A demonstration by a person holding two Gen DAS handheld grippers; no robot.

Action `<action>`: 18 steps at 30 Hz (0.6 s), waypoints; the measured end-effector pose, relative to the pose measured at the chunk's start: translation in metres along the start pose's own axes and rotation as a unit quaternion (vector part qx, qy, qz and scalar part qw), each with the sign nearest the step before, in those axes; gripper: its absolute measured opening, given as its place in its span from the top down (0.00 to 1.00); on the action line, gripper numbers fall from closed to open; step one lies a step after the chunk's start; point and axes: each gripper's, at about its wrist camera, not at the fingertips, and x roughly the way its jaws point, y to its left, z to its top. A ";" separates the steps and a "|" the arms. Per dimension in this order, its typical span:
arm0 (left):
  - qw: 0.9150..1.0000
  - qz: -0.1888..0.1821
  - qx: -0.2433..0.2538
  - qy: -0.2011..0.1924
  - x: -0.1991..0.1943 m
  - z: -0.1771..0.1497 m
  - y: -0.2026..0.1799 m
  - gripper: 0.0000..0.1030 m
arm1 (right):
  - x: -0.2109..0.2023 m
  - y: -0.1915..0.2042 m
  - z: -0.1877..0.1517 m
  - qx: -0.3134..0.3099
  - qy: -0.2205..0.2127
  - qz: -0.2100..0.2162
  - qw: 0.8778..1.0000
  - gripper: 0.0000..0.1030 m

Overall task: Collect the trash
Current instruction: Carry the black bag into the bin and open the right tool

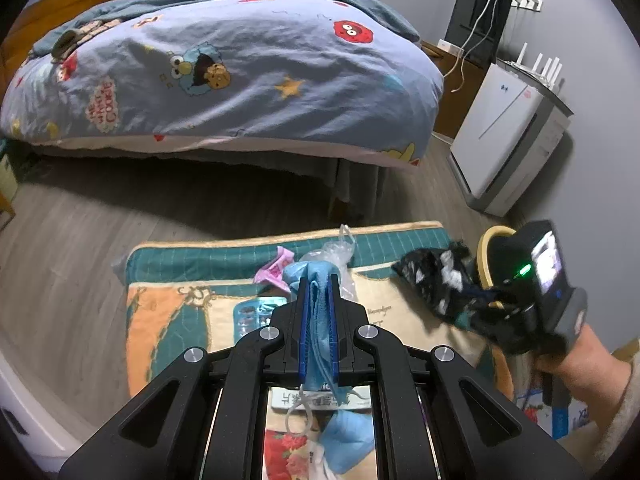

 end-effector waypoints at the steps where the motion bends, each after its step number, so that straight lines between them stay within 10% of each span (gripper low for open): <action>1: 1.000 0.000 0.001 -0.001 0.000 0.000 -0.001 0.92 | -0.009 -0.005 0.000 0.018 -0.012 0.015 1.000 0.94; 18: 0.995 0.021 0.087 -0.037 -0.015 -0.001 -0.054 0.92 | -0.150 -0.077 -0.044 0.146 -0.132 0.087 0.977 0.96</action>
